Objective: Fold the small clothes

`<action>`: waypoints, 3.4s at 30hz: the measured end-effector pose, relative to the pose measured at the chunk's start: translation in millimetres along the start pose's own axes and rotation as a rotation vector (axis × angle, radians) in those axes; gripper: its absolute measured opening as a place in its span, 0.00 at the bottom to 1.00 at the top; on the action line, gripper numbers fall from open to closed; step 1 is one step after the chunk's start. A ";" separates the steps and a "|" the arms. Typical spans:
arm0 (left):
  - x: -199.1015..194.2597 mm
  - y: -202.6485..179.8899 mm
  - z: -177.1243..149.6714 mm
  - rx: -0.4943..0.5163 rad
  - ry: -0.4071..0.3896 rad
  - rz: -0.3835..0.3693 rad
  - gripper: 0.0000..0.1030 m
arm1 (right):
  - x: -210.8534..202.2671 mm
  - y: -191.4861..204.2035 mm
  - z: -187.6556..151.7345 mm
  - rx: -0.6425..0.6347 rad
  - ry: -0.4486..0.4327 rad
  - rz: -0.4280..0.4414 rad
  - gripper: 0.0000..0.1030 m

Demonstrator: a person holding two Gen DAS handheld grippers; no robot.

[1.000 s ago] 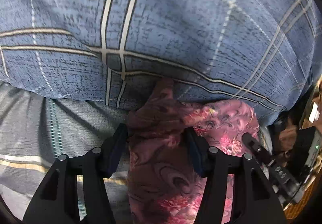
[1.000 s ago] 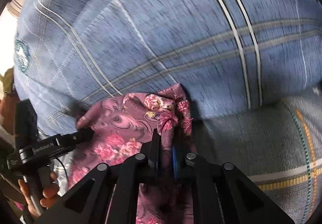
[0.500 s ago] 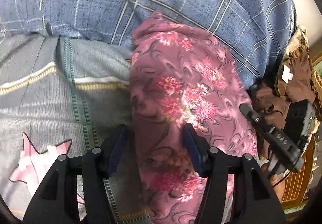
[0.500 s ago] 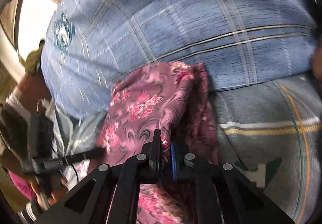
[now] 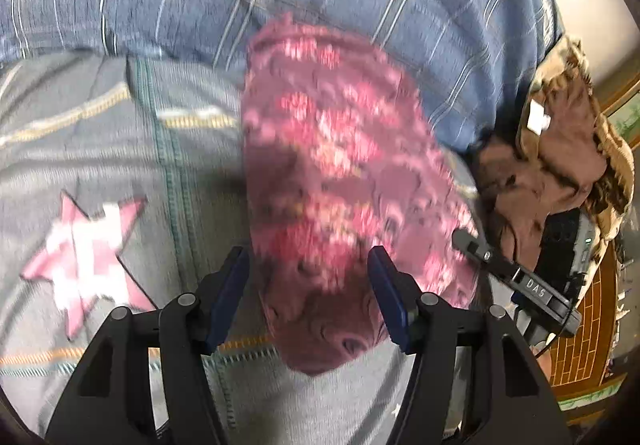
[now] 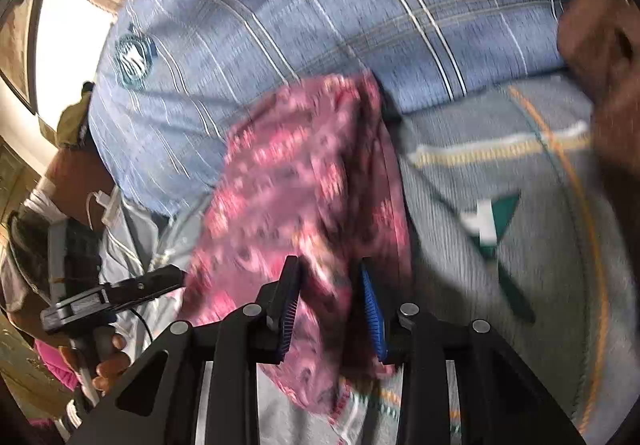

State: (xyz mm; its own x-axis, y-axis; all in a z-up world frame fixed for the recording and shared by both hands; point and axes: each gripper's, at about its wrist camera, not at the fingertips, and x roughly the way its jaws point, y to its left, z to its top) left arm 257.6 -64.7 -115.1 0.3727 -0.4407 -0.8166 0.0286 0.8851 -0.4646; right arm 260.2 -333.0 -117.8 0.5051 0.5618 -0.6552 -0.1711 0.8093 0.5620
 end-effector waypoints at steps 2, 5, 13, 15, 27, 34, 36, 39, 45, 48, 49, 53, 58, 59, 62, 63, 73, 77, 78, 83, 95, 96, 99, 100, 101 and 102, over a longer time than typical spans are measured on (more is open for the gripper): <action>6.8 -4.5 -6.5 0.001 0.025 0.019 0.59 | -10.9 11.9 -0.1 -0.057 -0.039 0.015 0.10; 11.9 -14.8 -12.2 0.048 0.020 0.074 0.59 | -34.0 26.7 11.5 -0.112 -0.097 0.072 0.10; -3.6 -11.3 -22.9 -0.015 0.016 -0.023 0.59 | -20.5 5.7 -19.0 -0.067 0.033 0.038 0.35; -1.8 -14.2 -23.3 0.006 0.017 0.004 0.59 | -20.1 3.8 -30.4 -0.073 0.028 0.039 0.34; 9.0 -6.4 -25.2 0.015 0.032 0.096 0.60 | -28.7 4.9 -8.7 -0.241 -0.016 -0.082 0.04; -4.8 -13.7 -41.3 0.109 0.048 0.094 0.59 | -35.9 -18.9 -22.8 -0.122 -0.021 -0.078 0.23; -24.6 -18.6 -36.6 0.109 -0.003 0.035 0.59 | -51.4 -12.8 -9.8 -0.085 -0.096 -0.055 0.25; -38.5 -27.1 -14.3 0.101 -0.081 0.017 0.59 | -63.4 12.2 10.0 -0.099 -0.215 -0.006 0.25; -12.9 -17.8 19.2 -0.009 -0.082 0.068 0.59 | -5.6 55.9 29.5 -0.233 -0.137 -0.046 0.21; -5.3 -17.4 18.9 0.023 -0.108 0.116 0.59 | 20.9 43.2 27.7 -0.226 -0.091 -0.116 0.17; -2.0 -16.9 16.3 0.042 -0.113 0.135 0.59 | 28.3 33.7 26.4 -0.212 -0.075 -0.140 0.15; 21.7 -2.8 7.0 0.056 -0.082 0.154 0.73 | 34.3 3.9 20.7 -0.154 -0.095 -0.113 0.08; 14.6 2.1 9.6 0.021 -0.080 0.104 0.73 | 30.2 4.6 24.4 -0.138 -0.070 -0.102 0.09; 11.1 3.1 11.1 0.014 -0.067 0.095 0.73 | 27.1 4.3 27.4 -0.118 -0.059 -0.084 0.10; -11.8 7.9 19.1 -0.025 -0.081 0.028 0.72 | 4.9 -3.6 38.8 -0.029 -0.112 0.003 0.21; -22.7 11.1 24.9 -0.041 -0.104 0.007 0.72 | -2.4 -9.7 42.5 0.006 -0.136 0.025 0.31; 3.2 52.9 64.4 -0.226 0.032 -0.143 0.72 | 27.5 -57.7 53.9 0.182 -0.011 0.092 0.51; 22.5 51.7 71.6 -0.235 0.070 -0.201 0.72 | 42.3 -57.0 58.1 0.173 0.044 0.148 0.60; 25.9 51.0 70.3 -0.237 0.082 -0.217 0.72 | 44.3 -54.8 59.8 0.171 0.051 0.181 0.64; 38.7 42.6 72.5 -0.205 0.081 -0.215 0.77 | 62.8 -37.8 66.6 0.086 0.106 0.183 0.72; 31.1 27.4 69.8 -0.177 0.023 -0.143 0.34 | 45.7 -19.2 61.6 -0.017 0.040 0.085 0.22; 25.5 24.7 68.9 -0.170 0.014 -0.146 0.31 | 44.0 -13.9 62.3 -0.033 0.042 0.076 0.22; 12.4 15.4 64.9 -0.129 -0.004 -0.116 0.31 | 39.7 -0.4 61.1 -0.044 0.044 0.054 0.21; 10.6 13.7 64.0 -0.116 -0.002 -0.097 0.31 | 42.5 -1.3 59.4 -0.008 0.057 0.039 0.23; 12.4 10.7 63.2 -0.099 0.008 -0.071 0.31 | 47.9 -3.2 58.2 0.026 0.079 0.029 0.26; 14.6 11.2 62.8 -0.092 0.017 -0.049 0.31 | 52.2 -5.9 56.9 0.053 0.091 0.026 0.28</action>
State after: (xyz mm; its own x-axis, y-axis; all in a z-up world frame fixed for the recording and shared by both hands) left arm 321.7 -51.9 -110.7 0.3572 -0.4862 -0.7975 -0.0390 0.8454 -0.5328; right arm 335.6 -318.2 -126.6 0.4217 0.5981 -0.6815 -0.1372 0.7850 0.6041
